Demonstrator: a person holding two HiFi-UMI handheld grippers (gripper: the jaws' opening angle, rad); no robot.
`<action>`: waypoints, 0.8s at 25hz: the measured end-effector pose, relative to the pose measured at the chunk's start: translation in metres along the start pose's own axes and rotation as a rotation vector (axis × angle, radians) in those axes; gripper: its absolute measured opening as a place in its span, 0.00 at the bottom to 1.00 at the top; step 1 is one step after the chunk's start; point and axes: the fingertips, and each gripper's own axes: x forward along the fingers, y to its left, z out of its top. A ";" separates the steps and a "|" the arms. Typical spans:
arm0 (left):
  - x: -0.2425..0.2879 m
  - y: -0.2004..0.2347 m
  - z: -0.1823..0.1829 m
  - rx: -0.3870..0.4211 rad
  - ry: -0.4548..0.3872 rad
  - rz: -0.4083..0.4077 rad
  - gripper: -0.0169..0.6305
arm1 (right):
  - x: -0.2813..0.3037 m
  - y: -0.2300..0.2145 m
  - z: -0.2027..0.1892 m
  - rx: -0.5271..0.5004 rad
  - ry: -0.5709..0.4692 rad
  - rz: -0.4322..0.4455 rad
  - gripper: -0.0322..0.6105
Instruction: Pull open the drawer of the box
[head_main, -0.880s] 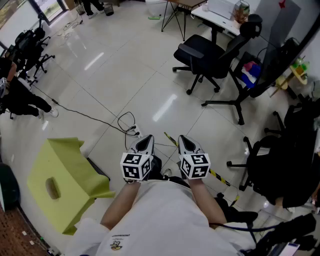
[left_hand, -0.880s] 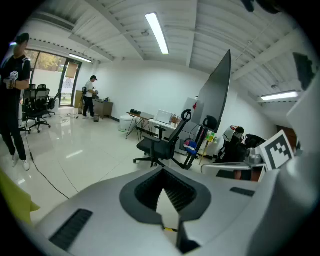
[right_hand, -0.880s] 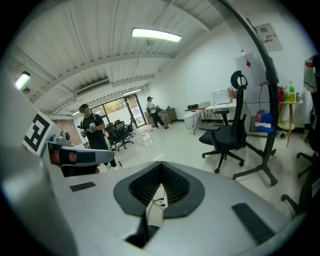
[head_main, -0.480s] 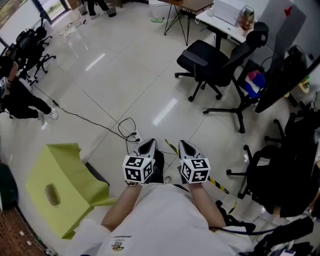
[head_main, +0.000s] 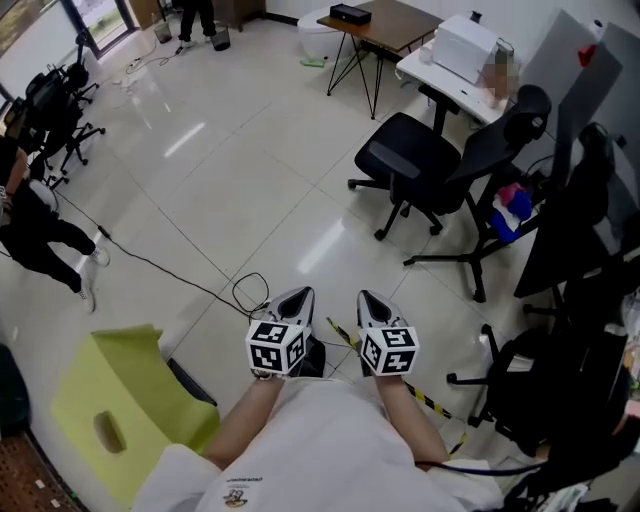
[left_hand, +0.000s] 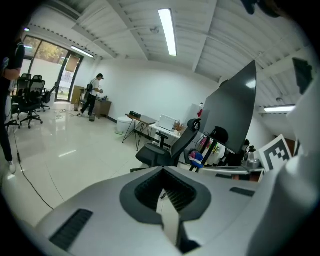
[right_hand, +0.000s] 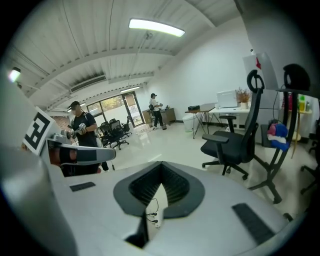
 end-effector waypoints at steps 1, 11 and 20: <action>0.007 0.008 0.009 0.002 0.001 -0.003 0.03 | 0.011 0.000 0.009 -0.002 -0.005 -0.001 0.03; 0.060 0.086 0.092 0.044 -0.009 -0.027 0.03 | 0.117 0.006 0.085 0.010 -0.050 -0.008 0.03; 0.087 0.130 0.108 0.012 -0.004 -0.006 0.03 | 0.170 0.015 0.100 -0.020 -0.010 0.018 0.03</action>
